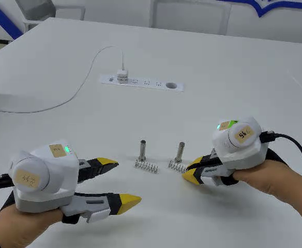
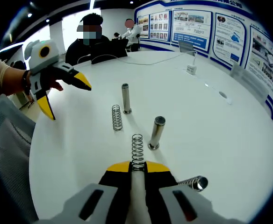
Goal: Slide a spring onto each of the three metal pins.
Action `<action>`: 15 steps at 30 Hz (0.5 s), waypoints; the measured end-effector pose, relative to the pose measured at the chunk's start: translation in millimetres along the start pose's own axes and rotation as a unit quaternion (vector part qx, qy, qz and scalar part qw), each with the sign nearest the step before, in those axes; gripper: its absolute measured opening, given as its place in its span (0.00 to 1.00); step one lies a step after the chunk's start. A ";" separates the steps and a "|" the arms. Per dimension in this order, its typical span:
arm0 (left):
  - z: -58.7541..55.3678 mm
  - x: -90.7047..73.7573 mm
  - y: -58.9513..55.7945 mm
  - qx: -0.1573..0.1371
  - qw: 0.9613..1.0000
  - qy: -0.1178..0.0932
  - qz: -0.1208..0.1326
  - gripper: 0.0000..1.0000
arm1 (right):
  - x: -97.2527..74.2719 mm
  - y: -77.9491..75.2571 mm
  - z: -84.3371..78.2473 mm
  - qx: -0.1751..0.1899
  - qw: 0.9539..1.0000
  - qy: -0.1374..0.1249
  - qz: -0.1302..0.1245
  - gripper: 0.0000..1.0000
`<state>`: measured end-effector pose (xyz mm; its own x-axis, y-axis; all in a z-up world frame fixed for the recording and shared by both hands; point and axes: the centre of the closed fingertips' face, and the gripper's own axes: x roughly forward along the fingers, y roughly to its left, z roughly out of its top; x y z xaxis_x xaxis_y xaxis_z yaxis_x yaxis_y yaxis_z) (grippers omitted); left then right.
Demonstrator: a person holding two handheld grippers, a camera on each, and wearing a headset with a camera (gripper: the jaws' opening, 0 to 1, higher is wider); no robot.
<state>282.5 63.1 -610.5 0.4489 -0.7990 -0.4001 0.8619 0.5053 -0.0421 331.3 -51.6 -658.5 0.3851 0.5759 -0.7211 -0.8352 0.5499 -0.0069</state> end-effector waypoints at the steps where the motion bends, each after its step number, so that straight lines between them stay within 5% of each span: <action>1: 0.2 0.2 -0.3 0.000 1.000 0.000 -0.001 0.56 | -0.3 0.2 0.1 0.000 1.000 0.000 0.000 0.12; 15: 4.7 10.6 -11.4 0.010 1.000 0.001 -0.017 0.54 | -14.5 12.1 1.2 -0.014 1.000 0.002 0.013 0.11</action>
<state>278.6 47.4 -610.0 0.4183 -0.8155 -0.4001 0.8817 0.4703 -0.0368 316.1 -52.5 -647.3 0.3617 0.5877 -0.7238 -0.8556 0.5177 -0.0072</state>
